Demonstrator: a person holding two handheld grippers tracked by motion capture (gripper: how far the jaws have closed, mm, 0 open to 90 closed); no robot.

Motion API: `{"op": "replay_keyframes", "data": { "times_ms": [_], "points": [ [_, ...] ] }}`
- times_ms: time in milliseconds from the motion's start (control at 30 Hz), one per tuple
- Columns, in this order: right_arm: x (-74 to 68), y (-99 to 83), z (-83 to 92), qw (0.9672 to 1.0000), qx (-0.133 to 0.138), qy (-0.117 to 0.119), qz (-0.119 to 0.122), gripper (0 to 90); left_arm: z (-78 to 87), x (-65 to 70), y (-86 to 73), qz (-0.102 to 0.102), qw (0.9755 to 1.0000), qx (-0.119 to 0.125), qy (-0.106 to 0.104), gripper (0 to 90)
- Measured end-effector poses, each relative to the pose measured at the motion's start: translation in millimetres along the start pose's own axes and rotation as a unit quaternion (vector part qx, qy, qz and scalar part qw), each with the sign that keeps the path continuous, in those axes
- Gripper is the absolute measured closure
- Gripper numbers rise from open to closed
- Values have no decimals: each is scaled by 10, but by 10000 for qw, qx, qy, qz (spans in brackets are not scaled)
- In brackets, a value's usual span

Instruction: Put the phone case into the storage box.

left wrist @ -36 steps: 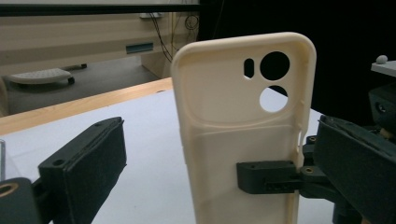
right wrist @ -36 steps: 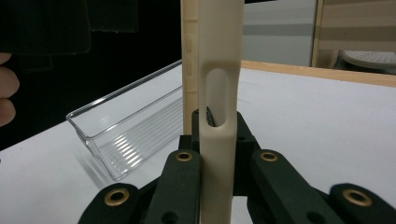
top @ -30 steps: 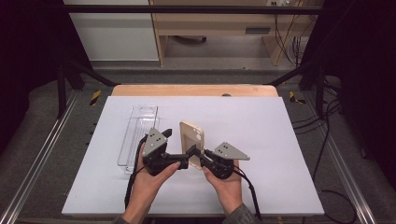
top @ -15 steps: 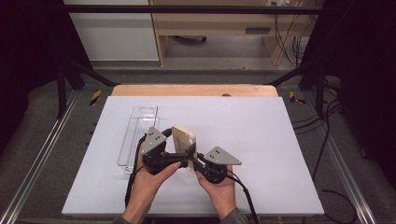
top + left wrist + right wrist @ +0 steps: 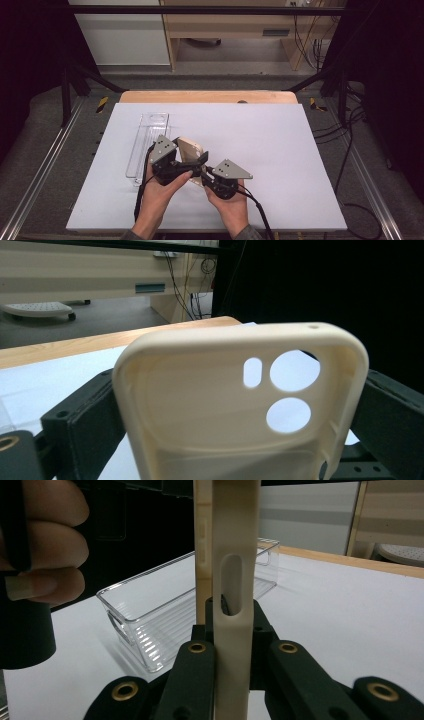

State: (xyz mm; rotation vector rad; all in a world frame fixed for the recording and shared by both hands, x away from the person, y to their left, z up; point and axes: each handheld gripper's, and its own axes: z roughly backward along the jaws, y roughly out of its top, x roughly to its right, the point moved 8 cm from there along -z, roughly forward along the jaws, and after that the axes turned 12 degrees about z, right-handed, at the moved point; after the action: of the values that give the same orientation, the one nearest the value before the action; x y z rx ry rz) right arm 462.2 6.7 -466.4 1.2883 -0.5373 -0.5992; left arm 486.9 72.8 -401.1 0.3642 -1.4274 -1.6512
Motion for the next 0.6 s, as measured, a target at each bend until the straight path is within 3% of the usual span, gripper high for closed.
{"op": "replay_keyframes", "data": {
  "times_ms": [600],
  "points": [
    [2, -7, -26, 10000, 3, -27, -72, 847, 27, -32, -29, 39, 10000, -22, 19, 89]
  ]
}}
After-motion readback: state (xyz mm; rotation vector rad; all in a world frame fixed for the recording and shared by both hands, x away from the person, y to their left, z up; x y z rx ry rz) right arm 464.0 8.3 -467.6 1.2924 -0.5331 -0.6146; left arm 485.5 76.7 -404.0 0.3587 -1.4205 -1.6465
